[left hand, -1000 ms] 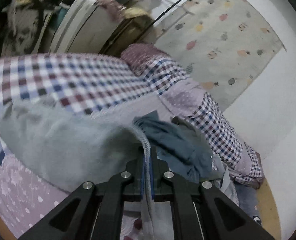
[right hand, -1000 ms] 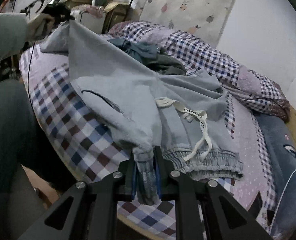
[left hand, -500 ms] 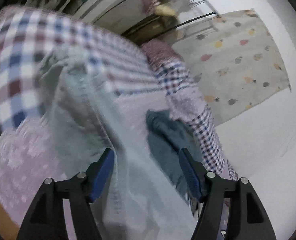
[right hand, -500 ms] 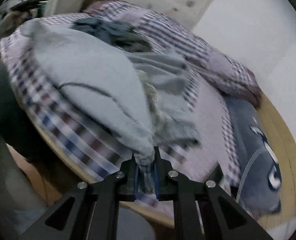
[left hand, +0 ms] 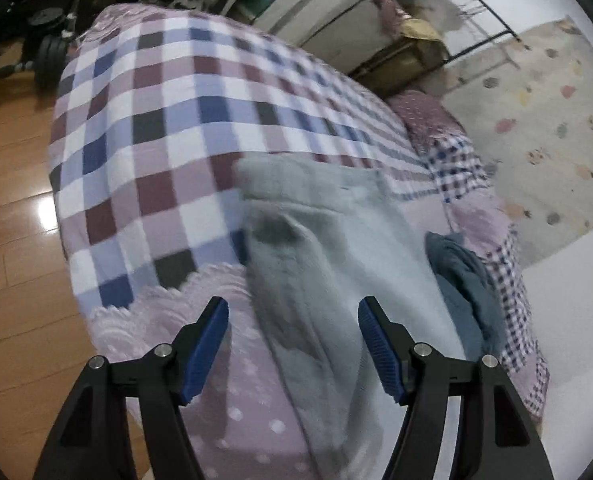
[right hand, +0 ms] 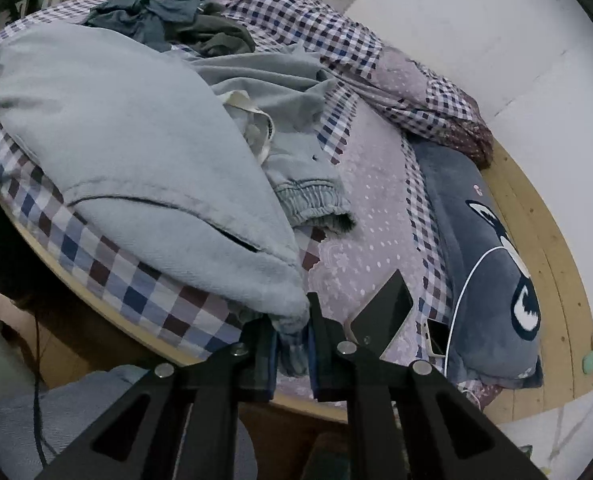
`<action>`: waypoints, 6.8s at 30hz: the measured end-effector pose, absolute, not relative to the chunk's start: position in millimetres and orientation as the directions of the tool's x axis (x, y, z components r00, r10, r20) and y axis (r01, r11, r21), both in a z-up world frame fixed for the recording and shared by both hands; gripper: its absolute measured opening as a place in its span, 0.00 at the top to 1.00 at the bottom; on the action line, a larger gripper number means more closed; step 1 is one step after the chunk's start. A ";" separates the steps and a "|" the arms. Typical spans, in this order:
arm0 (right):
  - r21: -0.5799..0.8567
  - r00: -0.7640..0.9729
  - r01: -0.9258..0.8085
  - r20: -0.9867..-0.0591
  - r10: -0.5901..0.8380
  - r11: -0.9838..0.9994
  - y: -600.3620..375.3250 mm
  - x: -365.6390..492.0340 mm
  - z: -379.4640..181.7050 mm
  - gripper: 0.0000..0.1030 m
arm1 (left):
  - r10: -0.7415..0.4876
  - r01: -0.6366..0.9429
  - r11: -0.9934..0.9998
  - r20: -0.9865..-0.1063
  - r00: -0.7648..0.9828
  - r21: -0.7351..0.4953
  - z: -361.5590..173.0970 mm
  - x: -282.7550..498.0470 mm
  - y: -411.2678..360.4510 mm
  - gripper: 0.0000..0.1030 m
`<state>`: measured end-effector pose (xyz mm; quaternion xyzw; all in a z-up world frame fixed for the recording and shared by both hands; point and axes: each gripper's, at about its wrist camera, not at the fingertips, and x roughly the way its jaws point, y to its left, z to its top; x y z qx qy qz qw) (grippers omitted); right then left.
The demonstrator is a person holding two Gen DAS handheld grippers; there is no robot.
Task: Fold clothes
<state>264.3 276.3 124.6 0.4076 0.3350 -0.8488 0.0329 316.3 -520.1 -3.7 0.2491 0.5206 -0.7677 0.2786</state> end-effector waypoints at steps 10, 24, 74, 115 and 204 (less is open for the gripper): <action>-0.477 -0.598 0.381 -0.780 0.182 -0.792 272.6 267.4 113.5 0.89 | -0.229 0.729 -0.380 -0.705 -0.671 -0.570 -1.1 304.5 -562.7 0.57; -0.373 -0.528 0.460 -0.845 0.090 -0.806 258.3 273.4 118.2 0.82 | -0.282 0.772 -0.340 -0.725 -0.628 -0.537 -1.1 311.1 -571.2 0.80; 0.529 -0.576 -0.169 -0.738 -0.353 -0.832 427.2 5.9 32.7 0.73 | 0.439 -0.056 -0.715 -0.386 -0.811 -0.696 57.9 16.6 -94.8 0.19; -0.015 -0.612 -0.238 -0.774 0.162 -0.971 423.3 -87.3 172.0 0.57 | 0.463 -0.024 -0.665 -0.386 -0.798 -0.746 58.9 -0.3 -100.9 0.19; -0.436 -0.826 0.435 -0.542 -0.156 -0.788 -322.8 -274.9 208.3 0.98 | 0.026 0.269 -0.208 -0.280 -0.960 -0.940 35.2 74.9 -358.0 0.19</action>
